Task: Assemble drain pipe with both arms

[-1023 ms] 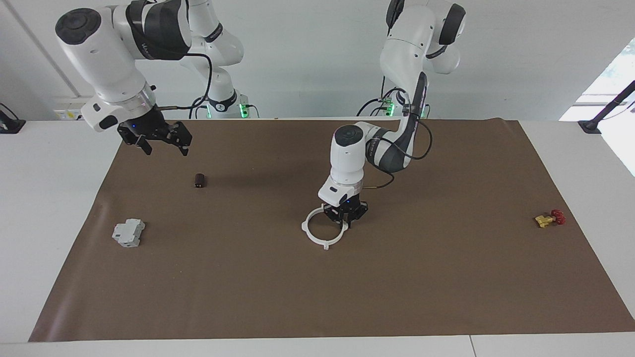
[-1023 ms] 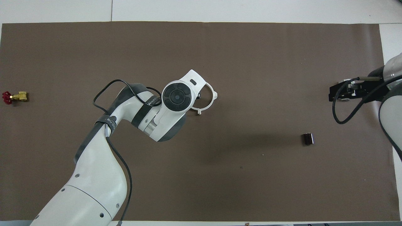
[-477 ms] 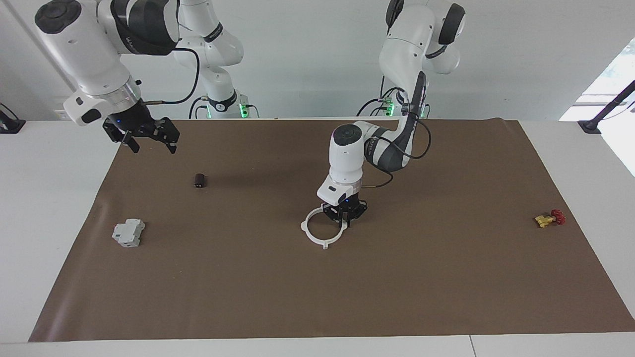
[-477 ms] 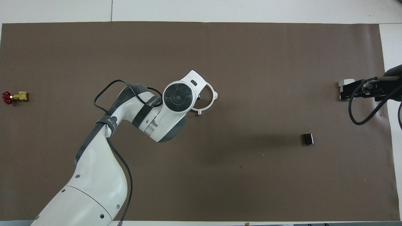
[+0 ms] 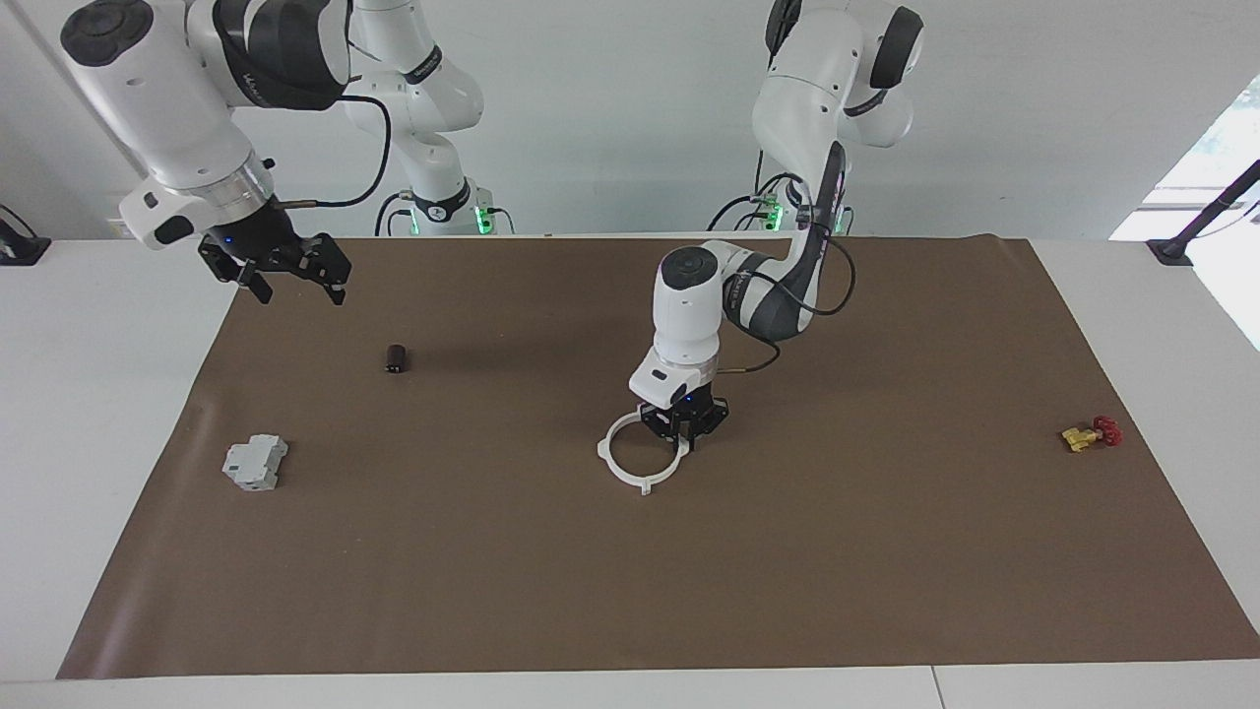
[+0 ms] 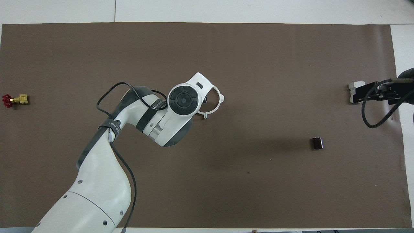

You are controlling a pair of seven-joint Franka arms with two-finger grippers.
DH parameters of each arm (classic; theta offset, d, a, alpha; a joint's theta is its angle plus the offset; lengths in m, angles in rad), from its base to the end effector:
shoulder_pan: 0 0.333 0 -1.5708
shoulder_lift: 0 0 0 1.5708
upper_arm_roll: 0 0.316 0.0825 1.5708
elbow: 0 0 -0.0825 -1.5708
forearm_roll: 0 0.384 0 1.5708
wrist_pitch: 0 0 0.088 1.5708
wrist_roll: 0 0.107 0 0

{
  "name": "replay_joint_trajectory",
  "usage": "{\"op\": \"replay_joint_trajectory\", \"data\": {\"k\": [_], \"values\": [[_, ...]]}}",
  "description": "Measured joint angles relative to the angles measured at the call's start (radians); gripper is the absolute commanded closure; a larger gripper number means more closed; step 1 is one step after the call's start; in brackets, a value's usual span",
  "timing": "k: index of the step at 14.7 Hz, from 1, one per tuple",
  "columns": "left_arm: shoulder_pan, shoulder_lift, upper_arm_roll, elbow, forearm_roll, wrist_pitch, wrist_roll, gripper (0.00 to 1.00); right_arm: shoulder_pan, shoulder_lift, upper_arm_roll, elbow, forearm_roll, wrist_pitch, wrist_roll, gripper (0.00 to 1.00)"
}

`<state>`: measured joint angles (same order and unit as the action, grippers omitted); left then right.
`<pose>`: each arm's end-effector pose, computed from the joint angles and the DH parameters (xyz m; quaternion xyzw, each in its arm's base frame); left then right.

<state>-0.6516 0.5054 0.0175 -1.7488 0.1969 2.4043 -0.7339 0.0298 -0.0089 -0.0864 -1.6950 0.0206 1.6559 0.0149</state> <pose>0.5464 -0.4017 0.2986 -0.9942 0.0194 -0.1054 0.0115 0.5546 -0.0296 0.5779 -0.9992 0.0368 0.0149 0.0109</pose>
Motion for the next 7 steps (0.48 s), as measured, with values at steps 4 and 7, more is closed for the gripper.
{"op": "replay_joint_trajectory", "data": {"k": [4, 7], "values": [[0.0, 0.0, 0.0, -0.002, 0.0, 0.002, -0.001, 0.25, 0.0, 0.0, 0.0, 0.002, 0.0, 0.0, 0.0, 0.0], [0.003, 0.0, 0.003, -0.004, 0.0, 0.023, -0.003, 0.0, 0.0, 0.0, 0.0, 0.006, 0.0, 0.001, 0.0, 0.0]]}}
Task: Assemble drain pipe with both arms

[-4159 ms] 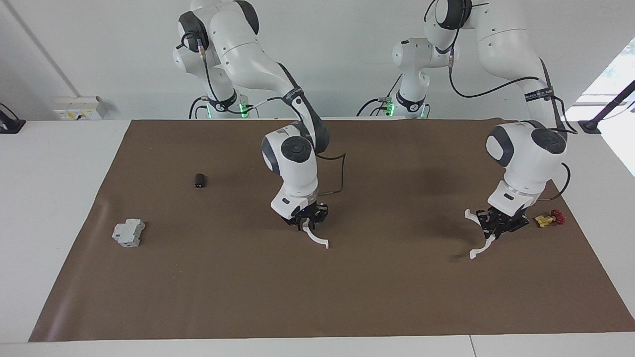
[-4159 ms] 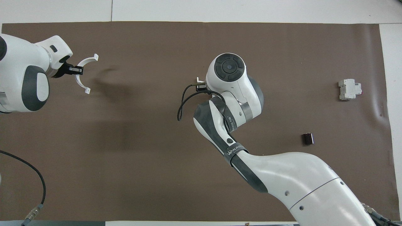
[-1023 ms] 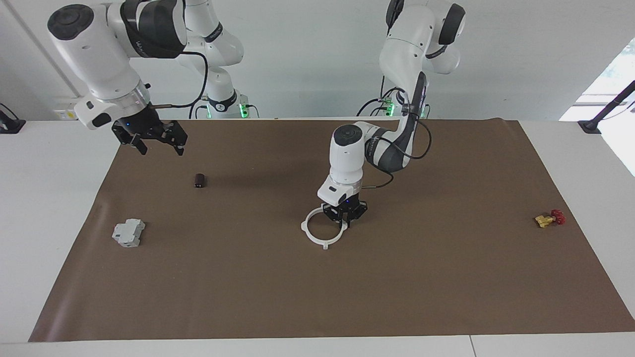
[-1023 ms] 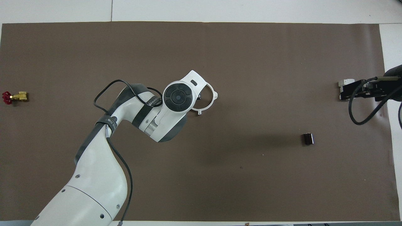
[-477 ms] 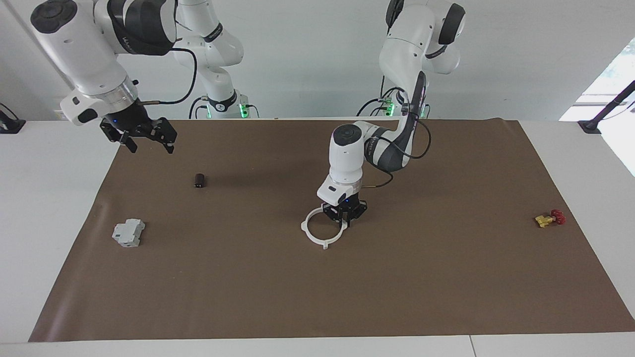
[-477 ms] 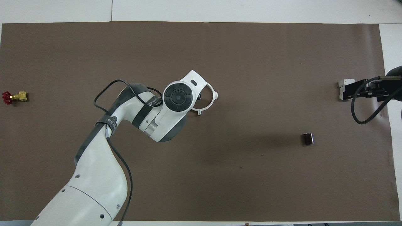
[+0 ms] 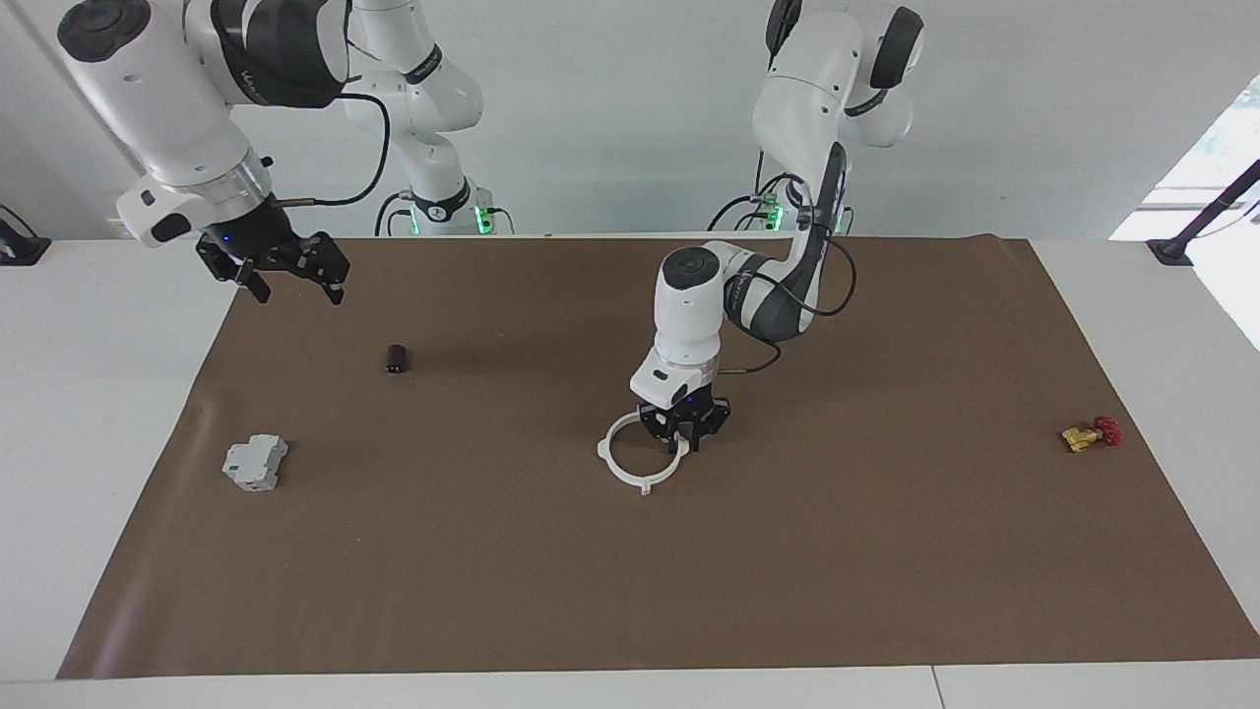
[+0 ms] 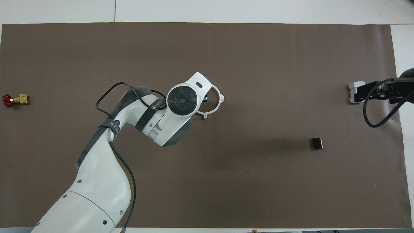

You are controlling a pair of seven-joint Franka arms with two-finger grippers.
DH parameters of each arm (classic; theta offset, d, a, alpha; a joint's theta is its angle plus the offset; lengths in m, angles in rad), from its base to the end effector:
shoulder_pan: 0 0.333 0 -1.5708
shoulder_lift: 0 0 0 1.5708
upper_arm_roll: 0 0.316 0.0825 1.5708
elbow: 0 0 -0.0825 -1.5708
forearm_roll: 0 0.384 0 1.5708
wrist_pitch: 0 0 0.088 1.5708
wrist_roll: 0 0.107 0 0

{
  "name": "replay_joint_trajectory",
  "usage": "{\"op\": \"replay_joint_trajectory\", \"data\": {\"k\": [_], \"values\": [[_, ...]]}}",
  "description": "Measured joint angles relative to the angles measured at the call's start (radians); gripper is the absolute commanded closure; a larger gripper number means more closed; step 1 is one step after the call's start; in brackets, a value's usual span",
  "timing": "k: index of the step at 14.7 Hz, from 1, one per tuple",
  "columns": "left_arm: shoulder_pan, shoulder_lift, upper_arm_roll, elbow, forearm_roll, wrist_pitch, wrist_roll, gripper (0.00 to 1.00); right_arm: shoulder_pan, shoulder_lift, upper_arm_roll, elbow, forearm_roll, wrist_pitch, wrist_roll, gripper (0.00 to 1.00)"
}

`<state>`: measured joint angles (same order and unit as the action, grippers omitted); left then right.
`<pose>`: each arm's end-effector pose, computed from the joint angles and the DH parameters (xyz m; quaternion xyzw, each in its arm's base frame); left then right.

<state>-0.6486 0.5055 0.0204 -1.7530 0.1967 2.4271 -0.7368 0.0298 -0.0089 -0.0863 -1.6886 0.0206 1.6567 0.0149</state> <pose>0.5490 -0.3996 0.2989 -0.9935 0.0163 -0.1123 0.0056 0.5551 -0.0295 0.5810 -0.9992 0.0367 0.0113 0.0109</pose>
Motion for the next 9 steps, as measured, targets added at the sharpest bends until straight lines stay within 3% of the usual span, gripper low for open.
{"op": "replay_joint_trajectory", "data": {"k": [4, 9], "values": [[0.025, -0.025, 0.007, 0.003, 0.0, 0.011, -0.004, 0.0, 0.0, 0.0, 0.0, 0.0, 0.0, 0.0, 0.0, 0.0], [0.152, -0.19, 0.011, -0.047, 0.0, -0.107, 0.002, 0.0, 0.0, 0.0, 0.0, 0.001, 0.0, 0.0, 0.0, 0.0]]}}
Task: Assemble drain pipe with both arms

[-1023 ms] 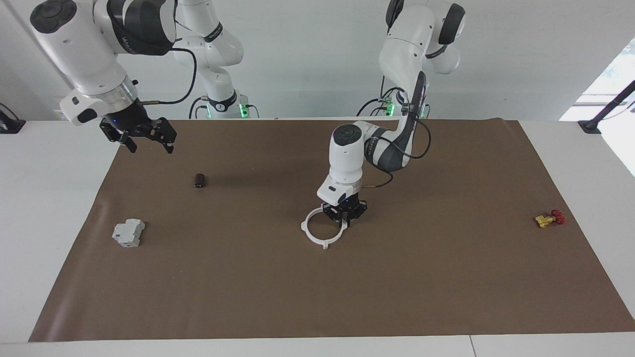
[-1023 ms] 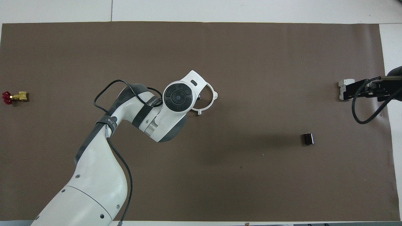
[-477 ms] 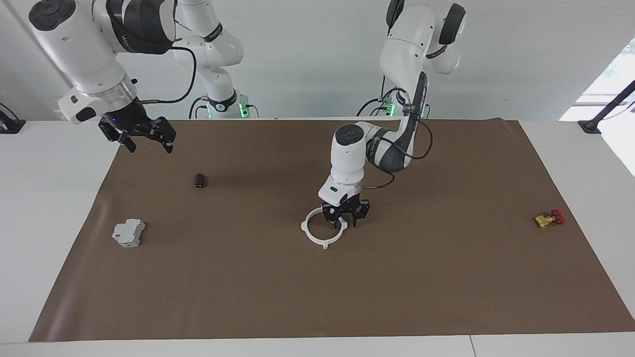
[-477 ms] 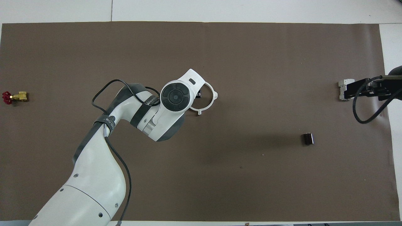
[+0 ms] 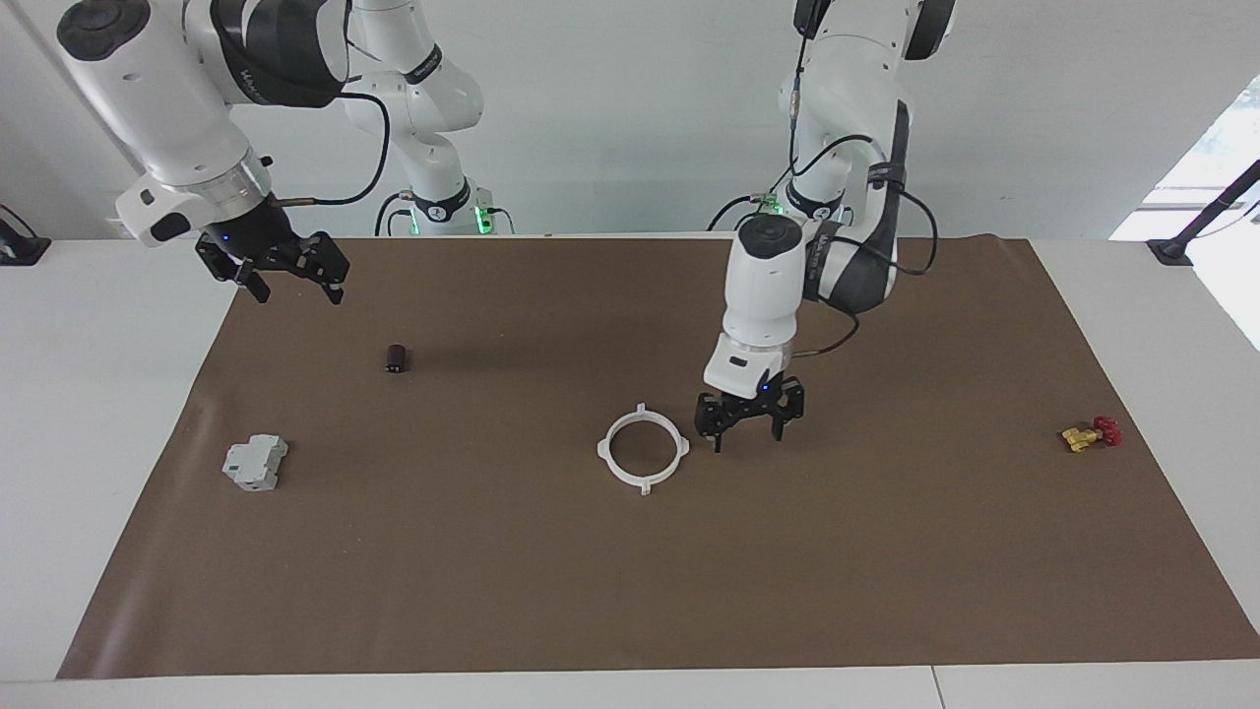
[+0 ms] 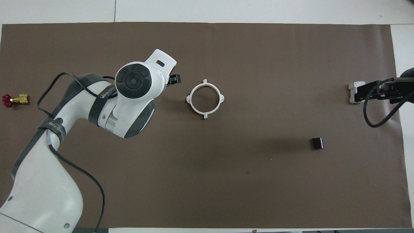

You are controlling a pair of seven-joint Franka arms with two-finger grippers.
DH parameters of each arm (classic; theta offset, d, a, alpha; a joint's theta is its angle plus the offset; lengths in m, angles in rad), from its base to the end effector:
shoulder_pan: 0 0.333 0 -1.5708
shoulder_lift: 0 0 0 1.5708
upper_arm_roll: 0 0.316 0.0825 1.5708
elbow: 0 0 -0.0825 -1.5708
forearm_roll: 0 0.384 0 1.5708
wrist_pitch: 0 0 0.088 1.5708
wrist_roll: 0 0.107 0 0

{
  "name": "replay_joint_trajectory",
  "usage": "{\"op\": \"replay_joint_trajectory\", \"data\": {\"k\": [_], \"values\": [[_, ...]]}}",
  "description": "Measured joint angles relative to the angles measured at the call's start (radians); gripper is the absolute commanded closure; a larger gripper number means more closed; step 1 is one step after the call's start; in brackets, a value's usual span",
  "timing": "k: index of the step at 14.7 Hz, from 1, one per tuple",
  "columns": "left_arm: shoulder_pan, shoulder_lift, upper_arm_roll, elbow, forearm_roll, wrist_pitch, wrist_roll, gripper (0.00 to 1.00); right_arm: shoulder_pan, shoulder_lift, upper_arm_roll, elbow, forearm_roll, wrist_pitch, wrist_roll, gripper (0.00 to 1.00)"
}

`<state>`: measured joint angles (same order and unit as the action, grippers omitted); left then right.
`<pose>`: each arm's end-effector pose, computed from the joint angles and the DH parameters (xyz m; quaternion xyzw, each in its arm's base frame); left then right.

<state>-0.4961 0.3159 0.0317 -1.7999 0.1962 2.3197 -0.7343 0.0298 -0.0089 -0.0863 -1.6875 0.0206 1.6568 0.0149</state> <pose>0.5872 -0.2919 0.3927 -0.9887 -0.0734 -0.1303 0.0114 0.5552 -0.0295 0.5815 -0.9992 0.0367 0.0107 0.0109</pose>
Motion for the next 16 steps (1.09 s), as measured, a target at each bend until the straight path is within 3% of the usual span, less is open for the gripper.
{"op": "replay_joint_trajectory", "data": {"k": [4, 8, 12, 16], "values": [[0.14, -0.141, 0.003, -0.085, -0.003, -0.052, 0.112, 0.0, 0.0, 0.0, 0.0, 0.001, 0.0, 0.0, 0.0, 0.0], [0.287, -0.22, 0.005, -0.087, -0.14, -0.118, 0.354, 0.0, 0.0, 0.0, 0.0, 0.001, 0.0, 0.0, 0.0, 0.0], [0.392, -0.288, 0.008, -0.025, -0.227, -0.31, 0.563, 0.0, 0.0, 0.0, 0.0, 0.001, 0.0, 0.0, 0.0, 0.0], [0.421, -0.311, 0.01, 0.104, -0.242, -0.542, 0.582, 0.0, 0.0, 0.0, 0.0, 0.002, 0.0, 0.0, 0.0, 0.0]]}}
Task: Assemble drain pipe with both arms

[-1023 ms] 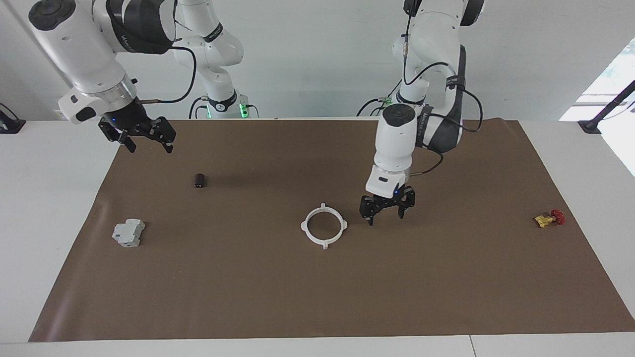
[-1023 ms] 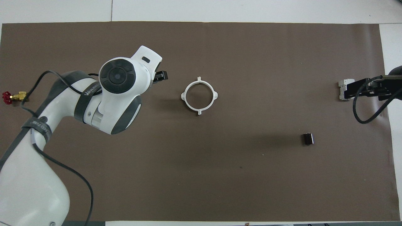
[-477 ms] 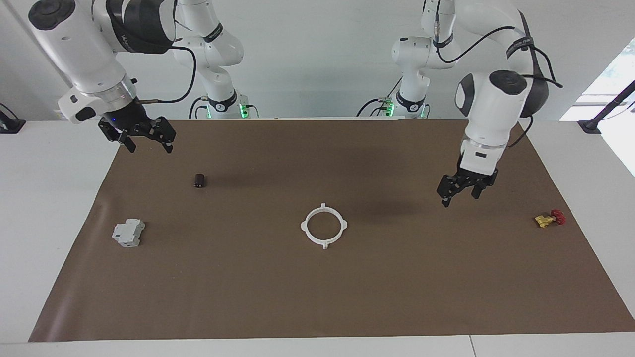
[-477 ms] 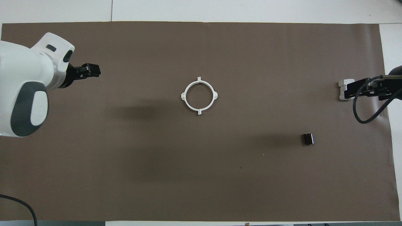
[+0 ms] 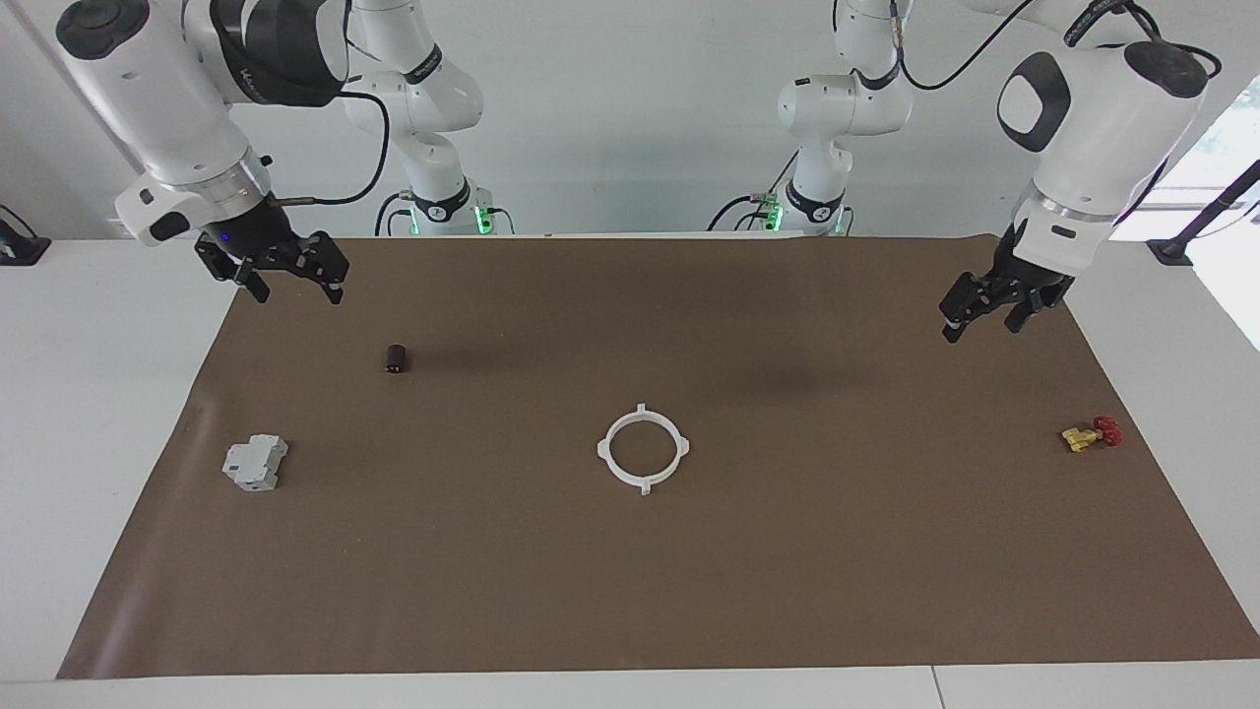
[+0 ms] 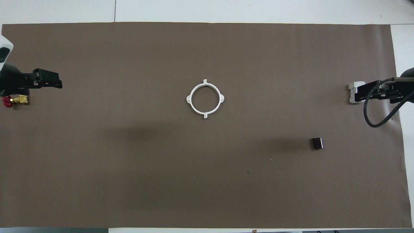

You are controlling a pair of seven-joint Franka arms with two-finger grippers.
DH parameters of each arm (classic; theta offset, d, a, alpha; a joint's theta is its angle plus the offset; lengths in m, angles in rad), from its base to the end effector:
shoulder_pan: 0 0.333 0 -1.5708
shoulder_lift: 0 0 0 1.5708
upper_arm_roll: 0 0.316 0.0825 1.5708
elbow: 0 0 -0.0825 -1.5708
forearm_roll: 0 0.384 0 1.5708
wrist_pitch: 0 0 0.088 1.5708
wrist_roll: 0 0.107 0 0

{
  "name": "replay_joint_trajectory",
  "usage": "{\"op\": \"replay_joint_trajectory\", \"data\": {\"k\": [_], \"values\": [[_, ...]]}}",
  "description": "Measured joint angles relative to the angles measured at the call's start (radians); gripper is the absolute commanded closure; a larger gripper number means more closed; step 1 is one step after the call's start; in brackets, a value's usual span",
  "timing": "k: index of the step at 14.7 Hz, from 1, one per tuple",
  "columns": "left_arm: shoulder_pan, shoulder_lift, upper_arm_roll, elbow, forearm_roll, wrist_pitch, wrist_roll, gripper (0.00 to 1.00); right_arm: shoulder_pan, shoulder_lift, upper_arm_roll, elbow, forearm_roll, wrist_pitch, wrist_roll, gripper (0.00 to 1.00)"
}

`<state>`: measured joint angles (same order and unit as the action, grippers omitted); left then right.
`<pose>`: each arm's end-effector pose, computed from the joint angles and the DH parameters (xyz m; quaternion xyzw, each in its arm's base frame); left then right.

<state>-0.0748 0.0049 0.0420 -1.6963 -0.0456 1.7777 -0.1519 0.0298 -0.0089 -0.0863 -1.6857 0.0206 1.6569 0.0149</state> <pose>0.5710 -0.0227 0.5806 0.9970 0.0633 0.0360 0.0258 0.5553 -0.0296 0.5824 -0.9992 0.0367 0.0097 0.0108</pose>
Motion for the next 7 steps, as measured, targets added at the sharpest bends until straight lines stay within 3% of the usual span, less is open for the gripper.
{"op": "replay_joint_trajectory", "data": {"k": [3, 7], "values": [[0.024, 0.0, 0.0, 0.074, -0.023, -0.117, 0.022, 0.0, 0.0, 0.0, 0.0, 0.0, 0.0, 0.0, 0.0, 0.0], [0.024, 0.009, -0.006, 0.079, -0.023, -0.15, 0.044, 0.0, 0.0, 0.0, 0.0, 0.0, 0.0, 0.0, 0.0, 0.0]]}}
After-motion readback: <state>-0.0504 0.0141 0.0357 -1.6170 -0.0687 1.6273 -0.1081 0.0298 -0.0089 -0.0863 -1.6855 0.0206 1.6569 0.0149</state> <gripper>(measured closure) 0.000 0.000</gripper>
